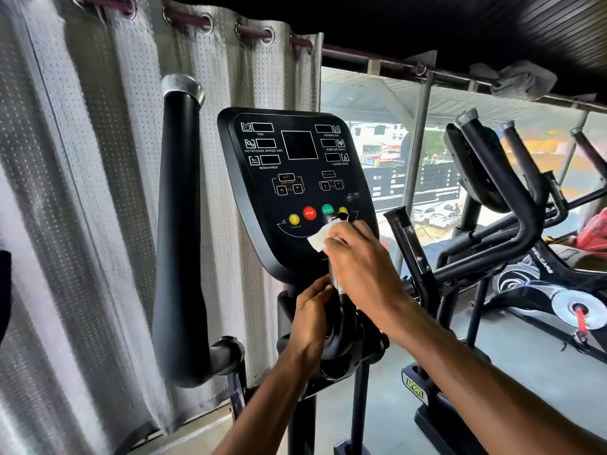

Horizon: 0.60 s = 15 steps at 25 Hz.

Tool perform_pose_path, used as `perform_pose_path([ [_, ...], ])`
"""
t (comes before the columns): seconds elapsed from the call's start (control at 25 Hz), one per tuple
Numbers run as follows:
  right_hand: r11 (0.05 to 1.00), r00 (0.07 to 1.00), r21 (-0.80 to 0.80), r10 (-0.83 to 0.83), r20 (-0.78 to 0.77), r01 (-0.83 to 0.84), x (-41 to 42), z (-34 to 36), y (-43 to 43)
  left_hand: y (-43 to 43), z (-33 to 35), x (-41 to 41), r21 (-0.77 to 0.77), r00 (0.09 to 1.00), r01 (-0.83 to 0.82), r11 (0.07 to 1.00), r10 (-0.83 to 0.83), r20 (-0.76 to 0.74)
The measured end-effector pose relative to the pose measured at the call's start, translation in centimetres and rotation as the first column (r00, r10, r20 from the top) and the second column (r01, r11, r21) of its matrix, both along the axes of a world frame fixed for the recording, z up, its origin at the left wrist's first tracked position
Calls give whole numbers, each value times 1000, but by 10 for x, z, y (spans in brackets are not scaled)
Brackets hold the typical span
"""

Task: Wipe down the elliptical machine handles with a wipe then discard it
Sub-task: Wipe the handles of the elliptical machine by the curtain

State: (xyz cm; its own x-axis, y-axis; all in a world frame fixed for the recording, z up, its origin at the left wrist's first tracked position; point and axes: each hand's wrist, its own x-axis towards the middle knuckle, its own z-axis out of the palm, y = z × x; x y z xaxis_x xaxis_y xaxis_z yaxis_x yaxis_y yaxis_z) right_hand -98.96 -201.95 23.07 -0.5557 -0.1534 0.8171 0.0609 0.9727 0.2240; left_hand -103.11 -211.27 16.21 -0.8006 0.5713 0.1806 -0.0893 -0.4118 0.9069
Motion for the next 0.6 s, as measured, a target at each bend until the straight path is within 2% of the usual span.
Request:
perform_pose_path([
  [0.12,951,984,-284,77,-161,-121,16,-20,5,3,-3,-1,33,1000,-14,999,14,12],
  [0.2,817,955,-537,58,-290,-212,19,-31,6,6,-5,3,57,999,-30,998,28,39],
  [0.24,756,946,-611,36,-323,-237,19,-36,7,7,-4,6,55,998,-39,998,36,46],
  [0.36,558,931,-762,53,-361,-328,11,-38,9,9,-6,13,19,997,-67,998,66,25],
  [0.4,535,926,-769,75,-369,-350,10,-38,8,8,-7,13,0,997,-70,998,70,19],
  [0.44,596,920,-717,98,-381,-360,8,-41,7,7,-7,13,-18,997,-77,997,77,2],
  [0.48,701,923,-626,123,-366,-341,6,-44,6,5,-7,12,-37,997,-82,996,82,-17],
  [0.56,894,958,-382,148,-244,-235,1,-39,5,3,-7,10,-72,995,-95,993,92,-36],
  [0.6,948,975,-268,122,-184,-169,-3,-32,6,3,-7,10,-95,995,-86,992,82,-48],
])
